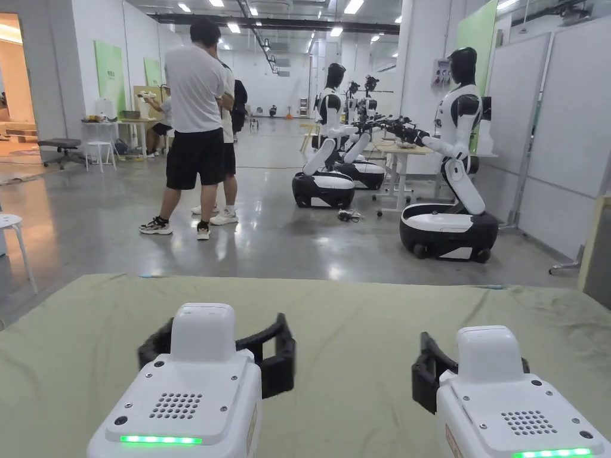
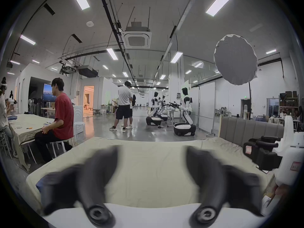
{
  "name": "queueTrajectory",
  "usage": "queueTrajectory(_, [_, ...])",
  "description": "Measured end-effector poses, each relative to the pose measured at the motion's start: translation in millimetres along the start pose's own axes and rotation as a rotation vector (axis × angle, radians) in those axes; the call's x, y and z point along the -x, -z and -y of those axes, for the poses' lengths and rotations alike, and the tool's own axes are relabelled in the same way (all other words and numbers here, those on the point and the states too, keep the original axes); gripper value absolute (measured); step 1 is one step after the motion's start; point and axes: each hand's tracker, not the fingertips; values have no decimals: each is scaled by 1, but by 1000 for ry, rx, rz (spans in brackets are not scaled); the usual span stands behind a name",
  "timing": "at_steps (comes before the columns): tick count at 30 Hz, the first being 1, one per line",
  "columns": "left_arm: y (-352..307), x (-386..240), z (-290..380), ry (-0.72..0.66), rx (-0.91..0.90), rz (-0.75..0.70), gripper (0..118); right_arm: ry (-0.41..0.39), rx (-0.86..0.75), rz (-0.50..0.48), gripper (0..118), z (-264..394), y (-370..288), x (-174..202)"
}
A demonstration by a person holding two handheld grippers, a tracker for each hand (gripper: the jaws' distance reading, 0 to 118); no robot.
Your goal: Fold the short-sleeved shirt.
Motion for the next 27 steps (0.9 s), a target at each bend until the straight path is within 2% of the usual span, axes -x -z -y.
queueTrajectory(1, [-2,-1,0,0,-5,-9,118,4,7,-5,112,0,1,-1])
queueTrajectory(2, [-5,0,1,3,-40,-11,118,13,21,-7,118,1,1,-1])
queueTrajectory(6, [-6,-2,3,25,-9,-3,118,49,-6,30,118,0,-6,-2])
queueTrajectory(12, [-6,3,10,19,30,7,118,64,-43,15,118,-8,-18,-1])
queueTrajectory(16, [-7,6,11,25,40,1,118,31,-71,11,118,-9,-17,5])
queueTrajectory(18, [-8,8,9,3,44,3,118,29,-38,-24,118,-12,-15,8])
queueTrajectory(20, [-9,11,8,-6,45,3,118,90,11,-84,118,-13,-14,9])
queueTrajectory(22, [-11,12,6,-6,42,2,118,129,61,-63,118,-14,-11,11])
queueTrajectory(25, [-15,12,4,13,23,9,118,91,55,-40,118,-16,-14,16])
queueTrajectory(27, [-17,12,3,22,18,10,118,91,-2,-69,118,-16,-18,15])
